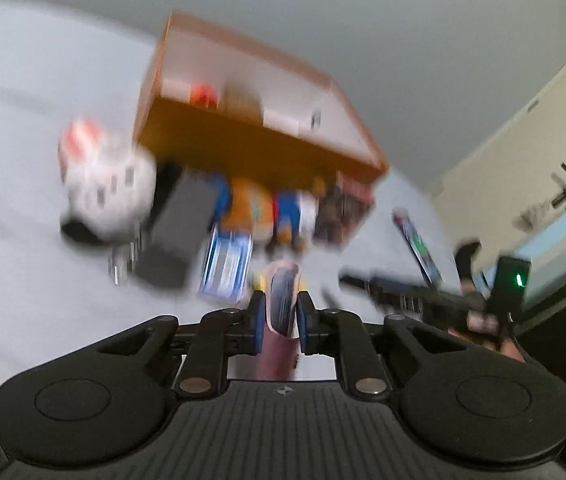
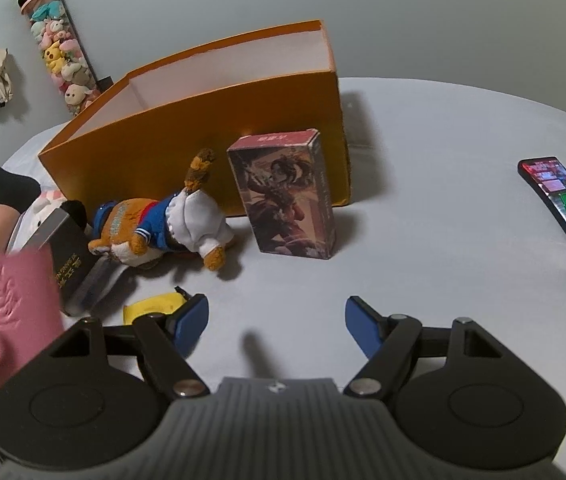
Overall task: Organize objects
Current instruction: 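Grasp the pink card wallet with the left gripper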
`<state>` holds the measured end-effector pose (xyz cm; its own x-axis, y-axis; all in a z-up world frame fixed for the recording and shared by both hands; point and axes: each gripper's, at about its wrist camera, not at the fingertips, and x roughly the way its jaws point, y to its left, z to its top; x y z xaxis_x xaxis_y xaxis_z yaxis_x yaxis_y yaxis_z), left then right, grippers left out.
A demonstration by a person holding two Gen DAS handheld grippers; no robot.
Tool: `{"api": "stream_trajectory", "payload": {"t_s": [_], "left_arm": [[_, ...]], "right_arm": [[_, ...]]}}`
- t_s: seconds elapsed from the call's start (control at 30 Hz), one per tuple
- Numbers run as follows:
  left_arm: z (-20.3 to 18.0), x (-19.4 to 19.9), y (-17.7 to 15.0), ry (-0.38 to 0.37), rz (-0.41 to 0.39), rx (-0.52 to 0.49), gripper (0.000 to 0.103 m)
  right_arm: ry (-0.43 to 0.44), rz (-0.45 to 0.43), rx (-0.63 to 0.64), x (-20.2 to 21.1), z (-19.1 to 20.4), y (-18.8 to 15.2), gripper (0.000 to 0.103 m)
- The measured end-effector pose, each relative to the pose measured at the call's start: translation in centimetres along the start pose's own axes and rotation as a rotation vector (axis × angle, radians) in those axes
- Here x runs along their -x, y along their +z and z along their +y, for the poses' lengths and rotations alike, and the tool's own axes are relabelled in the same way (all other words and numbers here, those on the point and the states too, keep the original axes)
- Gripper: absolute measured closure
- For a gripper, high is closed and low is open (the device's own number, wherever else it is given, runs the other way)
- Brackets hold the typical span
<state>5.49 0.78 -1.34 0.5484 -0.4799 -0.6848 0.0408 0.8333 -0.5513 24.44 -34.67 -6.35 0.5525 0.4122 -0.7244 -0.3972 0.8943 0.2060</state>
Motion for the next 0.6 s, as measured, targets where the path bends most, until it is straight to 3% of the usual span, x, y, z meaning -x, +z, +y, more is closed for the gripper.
{"api": "stream_trajectory", "payload": {"t_s": [0.07,0.1,0.17,0.23,0.27,0.3,0.4,0.6], "left_arm": [[0.9,-0.8,-0.3,0.024,0.077,-0.002,0.084],[1.3,-1.4,-0.4,0.091,0.097,0.001,0.078],[1.8,-2.2,-0.3,0.304,0.087,0.006,0.067],[1.7,-3.0,-0.4,0.468,0.089,0.037,0.048],[1.4,-3.2,-0.6,0.490,0.085,0.044,0.033],[0.9,-3.3,-1.0,0.481,0.070,0.039,0.026],[-1.2,-3.5,-2.5,0.445,0.030,0.048,0.025],[-4.6,-4.9,-5.5,0.549,-0.058,-0.001,0.023]], "right_arm": [[0.000,0.006,0.008,-0.1,0.3,0.0,0.026],[0.001,0.009,0.011,-0.2,0.4,0.0,0.026],[0.006,0.015,0.018,-0.4,0.7,0.0,0.026],[0.006,0.017,0.034,-0.5,1.2,0.0,0.026],[0.003,0.017,0.049,-0.5,1.5,0.0,0.026],[-0.001,0.016,0.070,-0.5,1.9,0.0,0.026],[-0.010,0.020,0.138,-0.7,3.0,-0.2,0.026],[-0.003,0.024,0.231,-1.6,4.7,-0.5,0.026]]}}
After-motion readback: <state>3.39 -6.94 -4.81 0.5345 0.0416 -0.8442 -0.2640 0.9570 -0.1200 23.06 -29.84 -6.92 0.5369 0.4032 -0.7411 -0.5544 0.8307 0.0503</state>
